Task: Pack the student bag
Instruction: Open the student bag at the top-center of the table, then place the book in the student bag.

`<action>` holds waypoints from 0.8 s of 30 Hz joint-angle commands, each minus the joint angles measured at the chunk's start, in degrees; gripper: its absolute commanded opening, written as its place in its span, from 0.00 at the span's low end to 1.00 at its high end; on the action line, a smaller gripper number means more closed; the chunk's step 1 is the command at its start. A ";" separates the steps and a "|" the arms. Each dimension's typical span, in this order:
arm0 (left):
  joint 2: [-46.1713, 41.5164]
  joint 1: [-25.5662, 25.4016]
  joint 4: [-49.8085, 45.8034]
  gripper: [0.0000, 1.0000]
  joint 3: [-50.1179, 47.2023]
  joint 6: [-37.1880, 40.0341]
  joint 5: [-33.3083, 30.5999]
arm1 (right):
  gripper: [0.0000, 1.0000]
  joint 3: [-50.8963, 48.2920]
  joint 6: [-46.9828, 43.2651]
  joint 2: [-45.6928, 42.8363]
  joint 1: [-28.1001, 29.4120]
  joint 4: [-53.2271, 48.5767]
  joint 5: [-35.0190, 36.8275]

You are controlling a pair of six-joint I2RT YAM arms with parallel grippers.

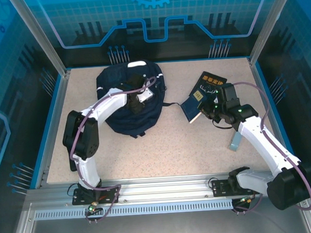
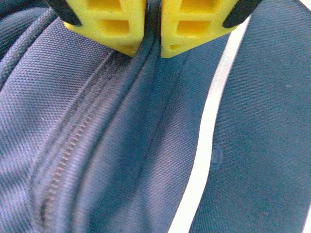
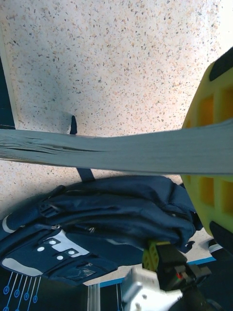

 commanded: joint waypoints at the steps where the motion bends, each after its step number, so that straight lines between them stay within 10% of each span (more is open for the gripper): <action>1: -5.58 -0.19 6.88 0.07 -1.14 -1.07 -1.37 | 0.00 -0.13 0.23 -1.63 0.77 0.71 0.87; 24: -20.70 -5.24 22.83 0.00 -1.69 -27.52 -0.16 | 0.00 -6.24 -0.01 -1.21 6.62 19.09 -18.42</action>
